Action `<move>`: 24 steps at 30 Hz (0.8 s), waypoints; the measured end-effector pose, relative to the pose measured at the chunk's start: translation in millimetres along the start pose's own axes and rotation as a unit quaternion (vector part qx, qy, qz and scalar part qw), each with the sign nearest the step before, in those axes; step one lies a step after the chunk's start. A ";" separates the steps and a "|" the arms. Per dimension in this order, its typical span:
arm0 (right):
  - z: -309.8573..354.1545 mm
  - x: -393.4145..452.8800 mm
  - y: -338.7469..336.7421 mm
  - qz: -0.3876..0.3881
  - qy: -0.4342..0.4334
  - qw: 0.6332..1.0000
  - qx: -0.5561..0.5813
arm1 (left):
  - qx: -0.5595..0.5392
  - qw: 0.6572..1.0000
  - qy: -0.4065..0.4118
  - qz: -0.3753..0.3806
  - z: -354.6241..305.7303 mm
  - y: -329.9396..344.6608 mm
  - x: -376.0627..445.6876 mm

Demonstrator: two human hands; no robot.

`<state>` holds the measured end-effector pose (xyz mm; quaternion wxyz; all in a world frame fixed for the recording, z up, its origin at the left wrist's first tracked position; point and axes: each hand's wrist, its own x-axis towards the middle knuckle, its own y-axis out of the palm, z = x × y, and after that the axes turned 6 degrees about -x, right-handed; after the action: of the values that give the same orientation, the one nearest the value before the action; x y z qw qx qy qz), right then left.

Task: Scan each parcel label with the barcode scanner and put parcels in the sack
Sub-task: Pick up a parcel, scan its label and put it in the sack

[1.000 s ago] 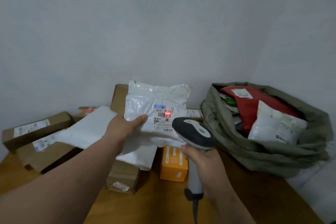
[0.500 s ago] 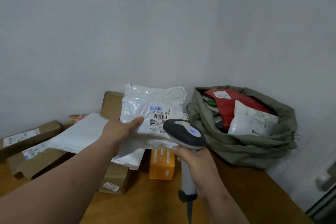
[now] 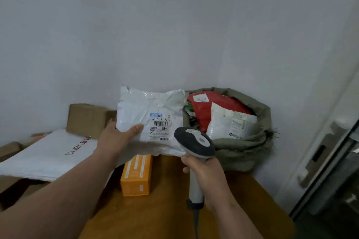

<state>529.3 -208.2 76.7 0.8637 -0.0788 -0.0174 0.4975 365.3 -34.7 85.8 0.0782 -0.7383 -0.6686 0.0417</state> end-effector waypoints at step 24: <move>-80.4 139.2 -181.2 -0.278 0.075 0.952 0.107 | 0.214 0.956 0.090 0.177 22.0 306.0 68.5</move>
<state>763.5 -187.1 18.4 0.9700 -0.0152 0.0793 0.2295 668.7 6.0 14.8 0.2856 -0.8115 -0.4929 0.1300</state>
